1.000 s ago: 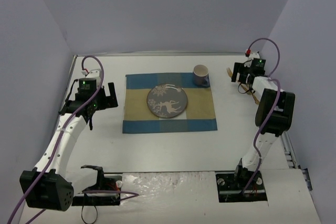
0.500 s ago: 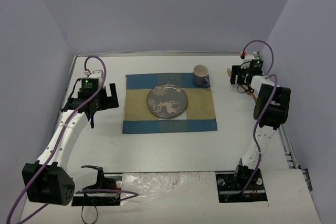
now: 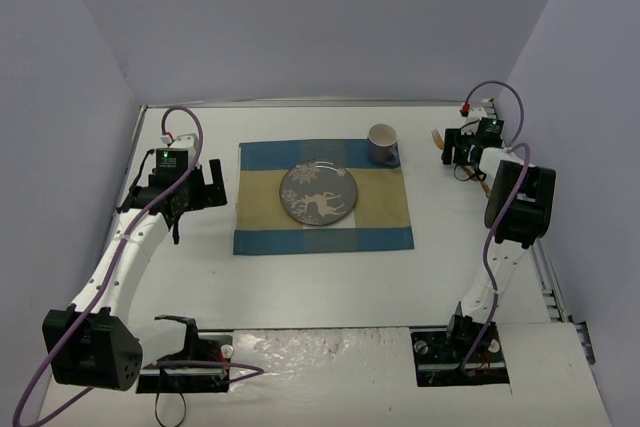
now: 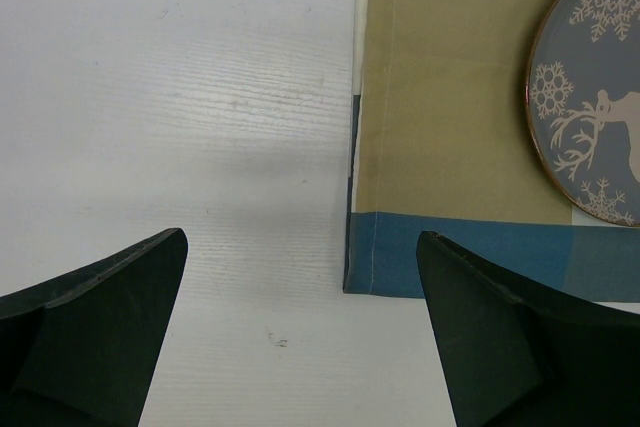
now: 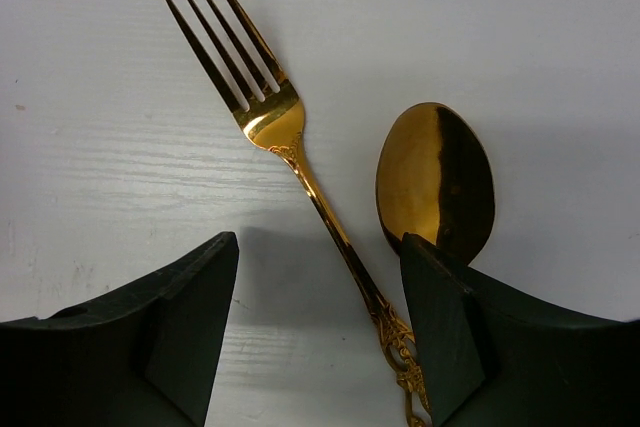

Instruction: Set the dinner table for one person

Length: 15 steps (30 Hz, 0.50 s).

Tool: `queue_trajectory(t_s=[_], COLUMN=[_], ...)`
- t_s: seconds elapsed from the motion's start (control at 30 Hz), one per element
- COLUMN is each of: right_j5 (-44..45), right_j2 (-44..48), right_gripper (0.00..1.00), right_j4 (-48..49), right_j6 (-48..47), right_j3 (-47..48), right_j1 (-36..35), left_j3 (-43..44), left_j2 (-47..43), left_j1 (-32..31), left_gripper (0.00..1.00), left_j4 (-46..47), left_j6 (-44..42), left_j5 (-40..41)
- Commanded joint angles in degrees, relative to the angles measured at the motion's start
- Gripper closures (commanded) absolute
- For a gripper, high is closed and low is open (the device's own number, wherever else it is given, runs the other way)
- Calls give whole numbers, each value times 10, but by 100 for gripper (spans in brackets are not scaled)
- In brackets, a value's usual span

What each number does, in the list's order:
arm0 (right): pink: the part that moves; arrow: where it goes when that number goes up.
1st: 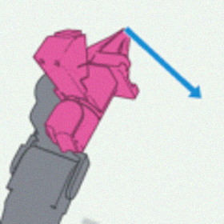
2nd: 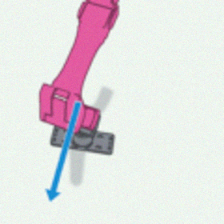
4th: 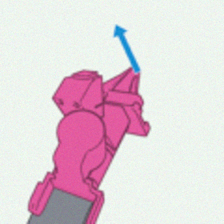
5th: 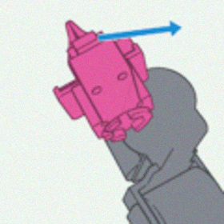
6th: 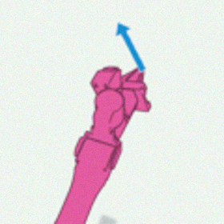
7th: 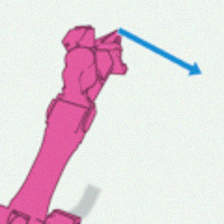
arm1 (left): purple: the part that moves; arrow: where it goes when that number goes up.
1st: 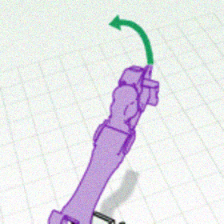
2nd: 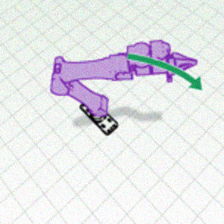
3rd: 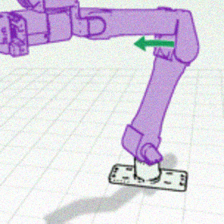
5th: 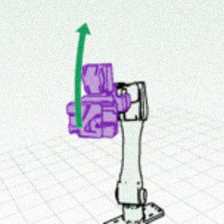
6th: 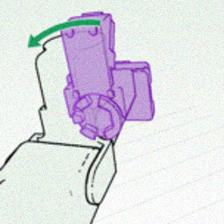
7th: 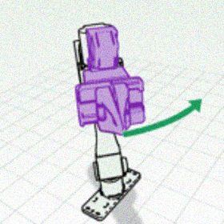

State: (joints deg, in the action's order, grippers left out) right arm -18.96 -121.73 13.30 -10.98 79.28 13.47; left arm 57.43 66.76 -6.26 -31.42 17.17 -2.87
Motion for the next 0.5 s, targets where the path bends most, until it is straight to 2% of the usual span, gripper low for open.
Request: queue_trajectory(t_s=[0.0,0.47], right_j5=[1,1], right_j2=[47,108], right_gripper=[38,42], right_j4=[41,59], right_j6=[1,36], right_j3=[-5,-50], right_j1=[7,59], left_j3=[32,33], left_j2=[-8,-8], left_j1=[0,-3], left_gripper=[3,3], left_j4=[14,13], left_j6=[4,4], left_j5=[-3,-10])
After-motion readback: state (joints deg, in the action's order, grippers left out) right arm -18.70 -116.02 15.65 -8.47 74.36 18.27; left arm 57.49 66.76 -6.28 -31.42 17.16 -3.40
